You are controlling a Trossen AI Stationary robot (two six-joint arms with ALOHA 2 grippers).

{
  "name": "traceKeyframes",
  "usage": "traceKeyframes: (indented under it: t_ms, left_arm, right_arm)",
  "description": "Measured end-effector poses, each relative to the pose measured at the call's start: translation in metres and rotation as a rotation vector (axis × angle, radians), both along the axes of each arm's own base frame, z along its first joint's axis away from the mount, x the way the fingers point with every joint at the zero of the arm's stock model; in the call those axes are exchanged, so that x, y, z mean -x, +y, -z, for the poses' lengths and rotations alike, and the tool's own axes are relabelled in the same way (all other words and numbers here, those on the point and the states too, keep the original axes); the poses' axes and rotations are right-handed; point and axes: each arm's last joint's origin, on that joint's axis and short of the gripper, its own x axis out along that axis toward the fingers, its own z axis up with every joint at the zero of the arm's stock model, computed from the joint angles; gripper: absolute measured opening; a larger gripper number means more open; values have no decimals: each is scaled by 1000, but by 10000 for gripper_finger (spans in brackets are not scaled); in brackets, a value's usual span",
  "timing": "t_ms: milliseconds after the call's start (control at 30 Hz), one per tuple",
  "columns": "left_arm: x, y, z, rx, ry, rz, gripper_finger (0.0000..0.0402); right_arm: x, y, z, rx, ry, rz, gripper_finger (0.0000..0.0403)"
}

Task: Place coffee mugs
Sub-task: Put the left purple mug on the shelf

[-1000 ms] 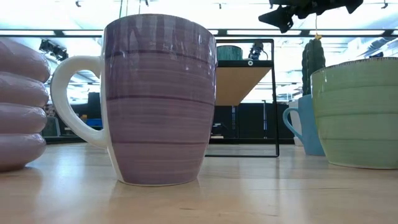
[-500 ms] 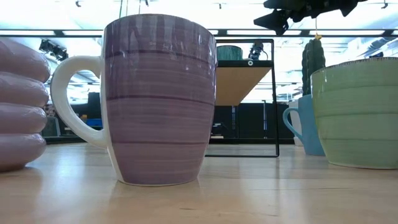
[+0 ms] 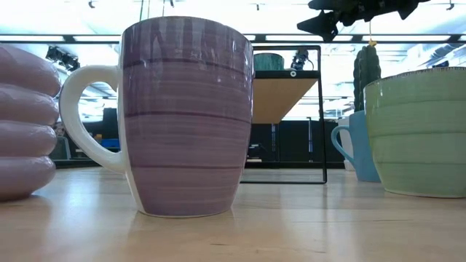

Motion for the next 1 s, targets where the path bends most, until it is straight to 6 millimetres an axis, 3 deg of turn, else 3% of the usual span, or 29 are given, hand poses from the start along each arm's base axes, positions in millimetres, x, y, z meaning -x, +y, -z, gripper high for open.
traceKeyframes:
  t_ms: [167,500,1000]
  left_arm:
    - [6,4,1,-23,66,-74,124]
    - [6,5,1,-75,9,-52,220]
    - [9,7,1,-65,88,-43,216]
  right_arm:
    - [0,0,0,-1,0,0,323]
    - [0,0,0,-2,2,1,323]
    - [0,0,0,-14,2,3,323]
